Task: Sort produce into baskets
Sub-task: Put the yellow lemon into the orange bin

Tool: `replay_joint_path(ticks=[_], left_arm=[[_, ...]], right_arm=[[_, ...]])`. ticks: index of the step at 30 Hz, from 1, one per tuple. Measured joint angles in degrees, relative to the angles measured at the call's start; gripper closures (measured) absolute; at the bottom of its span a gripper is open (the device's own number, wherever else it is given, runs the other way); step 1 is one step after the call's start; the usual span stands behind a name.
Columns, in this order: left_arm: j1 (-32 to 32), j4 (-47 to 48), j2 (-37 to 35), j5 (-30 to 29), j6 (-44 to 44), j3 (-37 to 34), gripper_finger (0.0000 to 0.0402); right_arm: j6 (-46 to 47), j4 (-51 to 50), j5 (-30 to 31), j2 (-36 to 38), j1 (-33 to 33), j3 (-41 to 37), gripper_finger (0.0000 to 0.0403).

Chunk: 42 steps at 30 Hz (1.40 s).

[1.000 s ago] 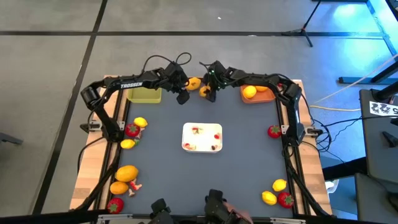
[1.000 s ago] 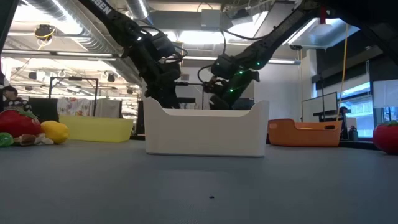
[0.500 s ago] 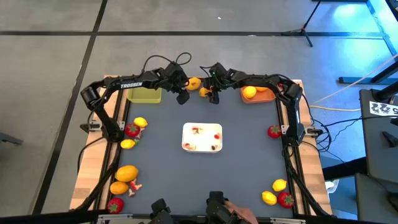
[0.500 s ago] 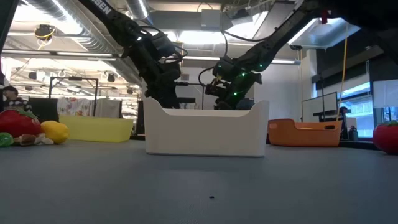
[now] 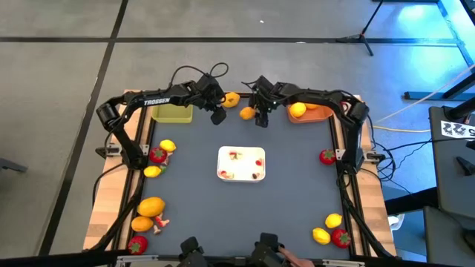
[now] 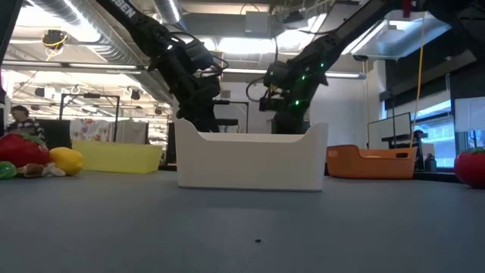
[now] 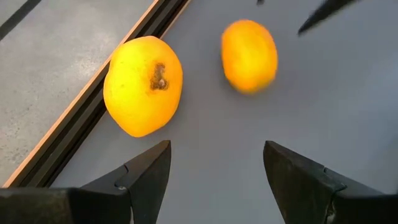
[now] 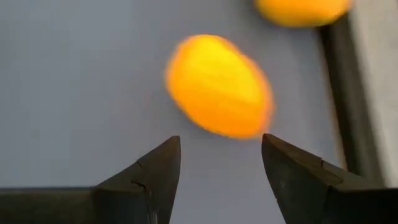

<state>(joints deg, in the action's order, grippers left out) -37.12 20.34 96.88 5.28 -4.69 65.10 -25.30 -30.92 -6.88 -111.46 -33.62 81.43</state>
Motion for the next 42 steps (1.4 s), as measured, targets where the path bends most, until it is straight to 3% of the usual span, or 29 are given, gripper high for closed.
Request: replay_joint_path(ticks=[13, 16, 20, 27, 36, 42], left_arm=[[0.0, 0.01, 0.0, 0.0, -0.2, 0.0, 0.015], [0.0, 0.02, 0.0, 0.0, -0.21, 0.0, 0.015], [0.0, 0.0, 0.0, 0.0, -0.22, 0.0, 0.015], [0.0, 0.01, 0.0, 0.0, -0.22, 0.0, 0.015], [0.0, 0.0, 0.0, 0.0, -0.22, 0.0, 0.015], [0.02, 0.0, 0.02, 0.0, -0.24, 0.0, 0.015]], right_arm=[[3.38, 5.78, 1.14, 1.0, -0.08, 0.15, 0.018], [4.35, 5.36, -0.99, 1.0, -0.16, 0.17, 0.0178], [8.43, 4.95, -5.37, 1.0, -0.1, 0.17, 0.0144], [20.31, 3.15, -5.93, 1.0, 0.57, 0.2, 0.006], [24.81, 3.79, -5.0, -0.3, 6.2, 0.22, 0.0051], [27.85, 6.68, 3.05, -1.24, 8.33, 0.24, 0.0054]])
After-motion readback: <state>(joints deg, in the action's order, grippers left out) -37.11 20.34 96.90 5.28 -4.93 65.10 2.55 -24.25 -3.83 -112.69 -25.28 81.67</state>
